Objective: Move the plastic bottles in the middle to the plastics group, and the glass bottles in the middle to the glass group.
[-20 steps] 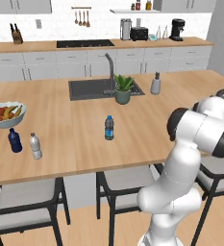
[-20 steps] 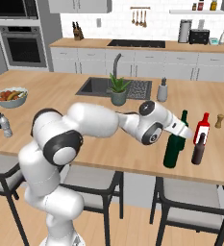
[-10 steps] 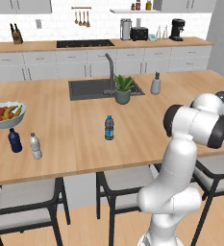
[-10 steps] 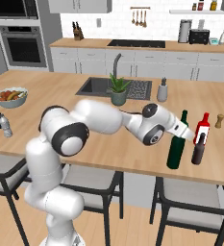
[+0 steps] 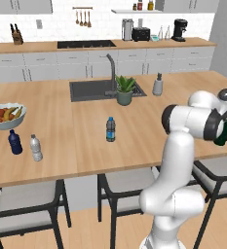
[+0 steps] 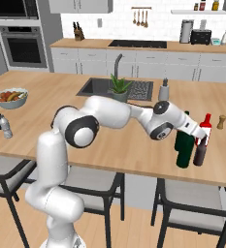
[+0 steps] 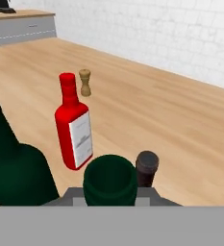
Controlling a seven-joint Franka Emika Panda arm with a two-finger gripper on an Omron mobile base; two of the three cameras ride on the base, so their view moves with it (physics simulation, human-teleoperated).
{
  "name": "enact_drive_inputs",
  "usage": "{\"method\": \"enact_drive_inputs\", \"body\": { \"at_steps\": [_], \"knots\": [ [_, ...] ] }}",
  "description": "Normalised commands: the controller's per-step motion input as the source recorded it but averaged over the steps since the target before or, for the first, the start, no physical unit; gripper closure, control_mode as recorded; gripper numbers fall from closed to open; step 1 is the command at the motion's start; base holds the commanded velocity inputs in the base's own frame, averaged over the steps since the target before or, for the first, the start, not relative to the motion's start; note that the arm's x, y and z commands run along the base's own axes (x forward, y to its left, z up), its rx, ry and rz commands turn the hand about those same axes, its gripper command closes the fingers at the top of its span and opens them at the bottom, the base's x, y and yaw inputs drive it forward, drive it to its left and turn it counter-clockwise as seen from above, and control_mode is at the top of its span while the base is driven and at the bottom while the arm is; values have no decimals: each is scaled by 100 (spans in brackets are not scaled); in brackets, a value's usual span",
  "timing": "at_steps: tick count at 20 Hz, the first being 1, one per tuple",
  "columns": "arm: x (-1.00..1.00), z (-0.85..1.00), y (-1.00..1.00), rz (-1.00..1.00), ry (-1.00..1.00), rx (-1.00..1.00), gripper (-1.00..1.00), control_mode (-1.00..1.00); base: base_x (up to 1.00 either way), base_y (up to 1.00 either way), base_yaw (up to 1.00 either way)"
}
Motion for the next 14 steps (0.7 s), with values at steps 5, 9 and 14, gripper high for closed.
{"method": "enact_drive_inputs", "body": {
  "at_steps": [5,9,14],
  "knots": [
    [21,-34,-3,0,-3,0,100,-100,0,0,0],
    [18,-37,0,0,-10,0,100,-100,0,0,0],
    [4,-19,0,0,-16,0,100,-100,0,0,0]
  ]
}}
